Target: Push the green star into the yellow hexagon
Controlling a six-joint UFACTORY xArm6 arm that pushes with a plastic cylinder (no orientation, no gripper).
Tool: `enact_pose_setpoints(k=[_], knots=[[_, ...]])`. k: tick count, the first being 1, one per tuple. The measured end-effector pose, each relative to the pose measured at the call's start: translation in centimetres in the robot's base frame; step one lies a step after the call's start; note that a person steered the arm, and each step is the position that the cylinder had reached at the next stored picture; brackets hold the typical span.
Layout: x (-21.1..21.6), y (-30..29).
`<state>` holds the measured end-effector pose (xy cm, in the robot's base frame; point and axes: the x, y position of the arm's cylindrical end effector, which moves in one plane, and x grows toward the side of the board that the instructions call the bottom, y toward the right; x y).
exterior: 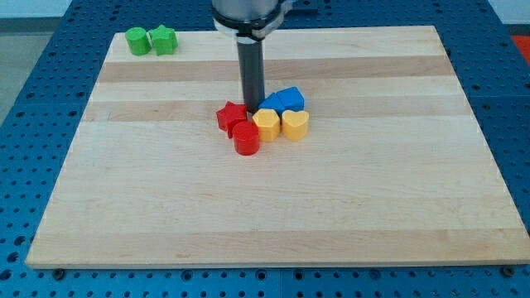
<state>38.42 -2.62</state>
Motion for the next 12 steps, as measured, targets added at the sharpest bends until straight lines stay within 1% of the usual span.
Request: enact_pose_setpoints(k=[2, 3, 5, 6, 7, 9, 10, 11, 12], knots=[[0.0, 0.8], [-0.6, -3.6], [-1.3, -23.2], [-3.4, -27.8], [-6.7, -27.9], [-16.3, -27.8], [-19.3, -26.7], [-18.8, -26.0], [-18.4, -22.5]])
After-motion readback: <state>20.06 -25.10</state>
